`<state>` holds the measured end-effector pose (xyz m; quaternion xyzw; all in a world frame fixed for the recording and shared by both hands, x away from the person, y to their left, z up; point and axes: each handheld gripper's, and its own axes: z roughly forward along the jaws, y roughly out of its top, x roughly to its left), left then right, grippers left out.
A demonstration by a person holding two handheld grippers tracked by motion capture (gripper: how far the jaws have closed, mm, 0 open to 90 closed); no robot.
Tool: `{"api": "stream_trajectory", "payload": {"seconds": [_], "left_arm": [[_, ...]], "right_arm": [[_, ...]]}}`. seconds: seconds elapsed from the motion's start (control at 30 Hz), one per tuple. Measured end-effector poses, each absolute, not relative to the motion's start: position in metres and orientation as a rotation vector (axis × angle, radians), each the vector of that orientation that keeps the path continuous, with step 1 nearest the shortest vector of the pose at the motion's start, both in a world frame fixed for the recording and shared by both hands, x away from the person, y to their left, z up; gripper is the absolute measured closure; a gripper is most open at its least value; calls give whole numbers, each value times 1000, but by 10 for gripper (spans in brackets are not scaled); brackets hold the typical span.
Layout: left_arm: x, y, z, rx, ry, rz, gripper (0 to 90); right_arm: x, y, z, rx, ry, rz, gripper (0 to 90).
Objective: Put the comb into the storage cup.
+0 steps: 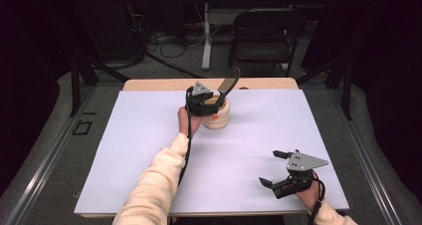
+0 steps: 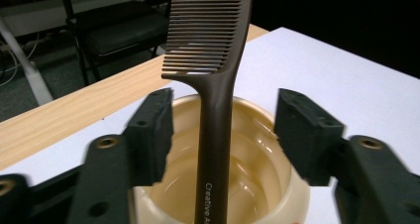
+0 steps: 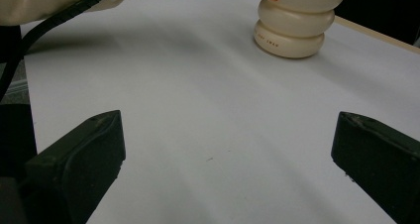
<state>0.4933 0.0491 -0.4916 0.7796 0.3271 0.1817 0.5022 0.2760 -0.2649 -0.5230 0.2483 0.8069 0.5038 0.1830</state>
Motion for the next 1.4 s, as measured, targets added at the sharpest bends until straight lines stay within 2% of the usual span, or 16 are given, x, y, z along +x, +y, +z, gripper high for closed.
{"api": "stream_trajectory", "payload": {"seconds": [0.27, 0.5, 0.73, 1.17, 1.4], "left_arm": [[485, 56, -483, 1901, 796, 433, 253], [480, 64, -475, 1904, 800, 436, 173], [472, 75, -469, 1915, 805, 437, 141], [457, 94, -463, 1931, 815, 453, 25], [445, 104, -466, 1944, 827, 478, 2]], "right_arm": [[276, -265, -523, 701, 2277, 1422, 0], [276, -264, -523, 700, 2279, 1418, 0], [276, -264, -523, 699, 2279, 1418, 0], [277, -265, -524, 702, 2277, 1420, 0], [277, -266, -524, 704, 2275, 1420, 0]]}}
